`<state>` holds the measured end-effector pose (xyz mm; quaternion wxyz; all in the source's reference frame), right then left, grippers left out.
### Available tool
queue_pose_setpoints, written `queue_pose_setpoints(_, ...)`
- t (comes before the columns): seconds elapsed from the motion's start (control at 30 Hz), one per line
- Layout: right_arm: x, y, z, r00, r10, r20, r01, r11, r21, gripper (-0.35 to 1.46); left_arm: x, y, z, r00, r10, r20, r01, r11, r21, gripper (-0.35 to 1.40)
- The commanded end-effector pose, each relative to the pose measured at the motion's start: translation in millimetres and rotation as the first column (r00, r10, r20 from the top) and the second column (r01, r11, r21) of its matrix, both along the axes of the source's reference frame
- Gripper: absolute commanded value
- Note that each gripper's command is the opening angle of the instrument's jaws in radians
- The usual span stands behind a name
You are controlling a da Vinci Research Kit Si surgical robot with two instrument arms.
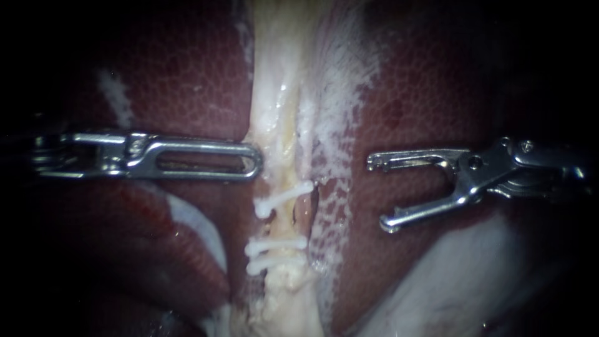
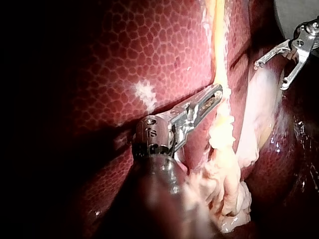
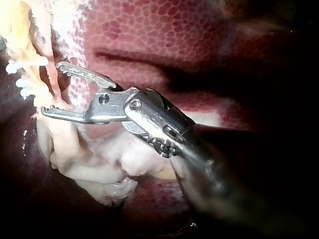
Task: Going back third clip left tube
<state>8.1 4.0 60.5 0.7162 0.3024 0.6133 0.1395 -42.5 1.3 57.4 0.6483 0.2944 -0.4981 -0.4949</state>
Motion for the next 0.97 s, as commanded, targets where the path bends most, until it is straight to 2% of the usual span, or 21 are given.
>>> queue_pose_setpoints(0.03,0.0,0.0,0.0,1.0000,0.000,0.000,0.000,1.000,0.000,0.60,-0.1,0.0,0.1,1.0000,0.001,-0.003,-0.001,1.000,0.001,-0.35)
queue_pose_setpoints(0.97,-0.1,0.0,-0.2,1.0000,-0.001,-0.001,0.001,1.000,-0.005,0.60,-0.3,-0.1,0.4,1.0000,0.006,0.000,-0.006,1.000,0.001,-0.35)
